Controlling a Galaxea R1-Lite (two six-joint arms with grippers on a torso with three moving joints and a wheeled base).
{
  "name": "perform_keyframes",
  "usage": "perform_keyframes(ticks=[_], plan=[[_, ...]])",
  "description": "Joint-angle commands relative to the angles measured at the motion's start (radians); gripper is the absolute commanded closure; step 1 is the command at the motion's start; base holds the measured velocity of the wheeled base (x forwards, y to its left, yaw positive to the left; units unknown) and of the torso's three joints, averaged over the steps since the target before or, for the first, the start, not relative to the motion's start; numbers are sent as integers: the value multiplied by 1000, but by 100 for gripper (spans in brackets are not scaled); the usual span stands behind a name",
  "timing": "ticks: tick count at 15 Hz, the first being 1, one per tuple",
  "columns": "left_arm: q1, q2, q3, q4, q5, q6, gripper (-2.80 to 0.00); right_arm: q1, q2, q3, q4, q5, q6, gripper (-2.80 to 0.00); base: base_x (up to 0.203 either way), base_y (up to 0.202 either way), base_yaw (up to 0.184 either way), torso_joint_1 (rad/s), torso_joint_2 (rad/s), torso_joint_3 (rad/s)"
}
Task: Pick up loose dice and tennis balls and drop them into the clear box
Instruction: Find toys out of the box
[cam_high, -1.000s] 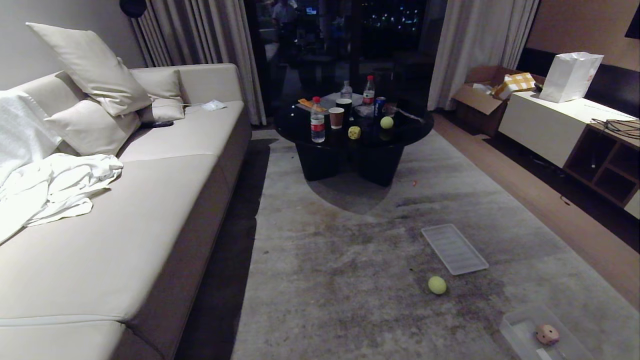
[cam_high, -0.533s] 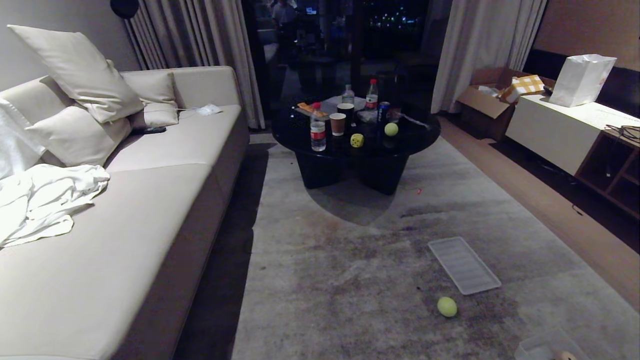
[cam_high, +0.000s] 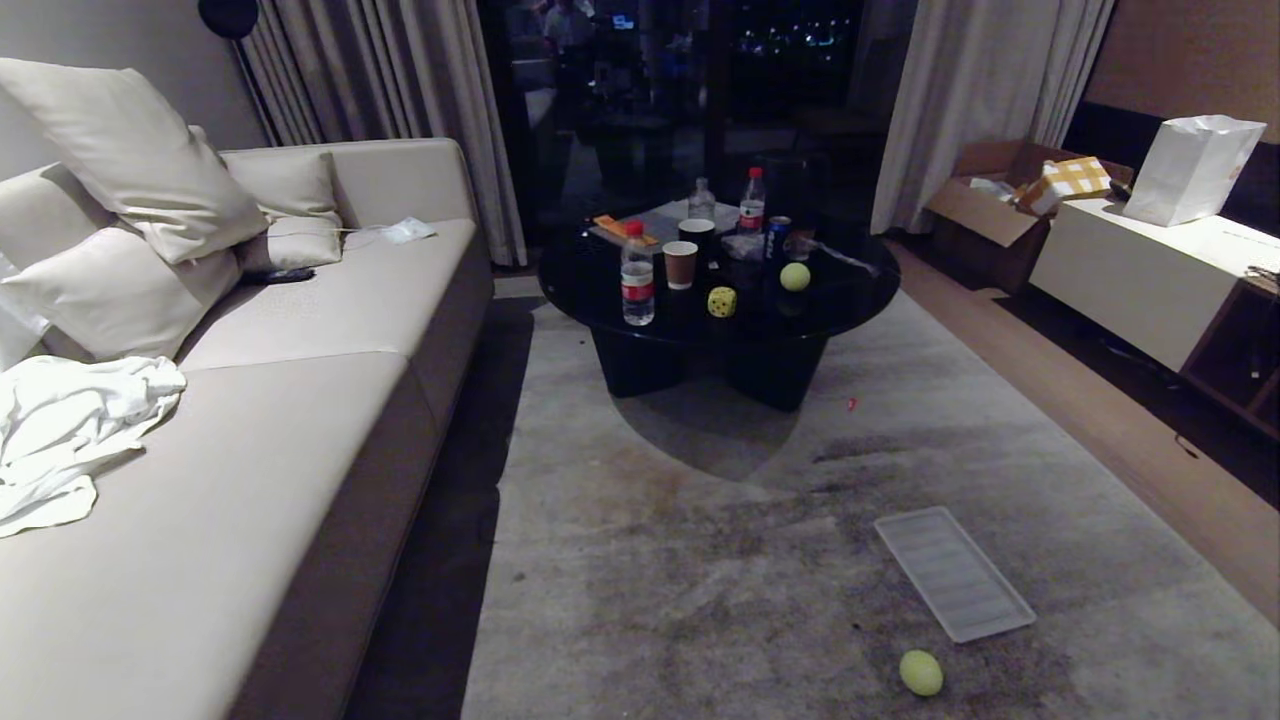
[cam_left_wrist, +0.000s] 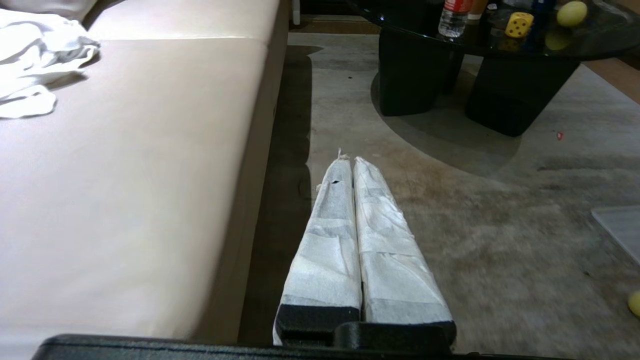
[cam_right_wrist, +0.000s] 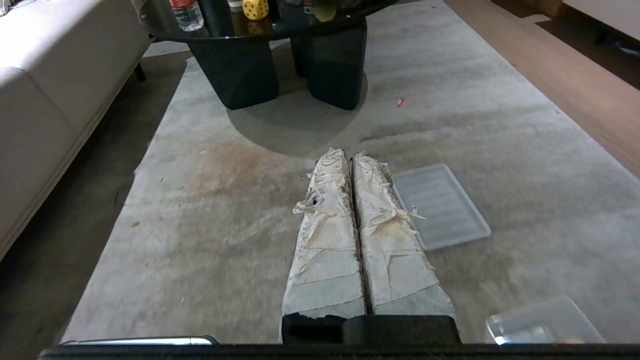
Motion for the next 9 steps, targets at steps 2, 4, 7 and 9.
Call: perform_keyframes(ticks=[2, 4, 7, 9], plan=[[0, 2, 2, 0, 0, 1, 0, 0, 1, 8, -1, 0, -1, 0, 184, 0, -2, 2, -4, 2], [0, 2, 2, 0, -1, 4, 0, 0, 1, 8, -1, 0, 1, 0, 182, 0, -1, -1, 6, 0], [0, 2, 2, 0, -1, 4, 0, 0, 1, 8, -1, 0, 1, 0, 66, 0, 1, 0, 2, -1], [0, 2, 2, 0, -3, 6, 0, 0, 1, 8, -1, 0, -1, 0, 0, 0, 0, 0, 0, 0]])
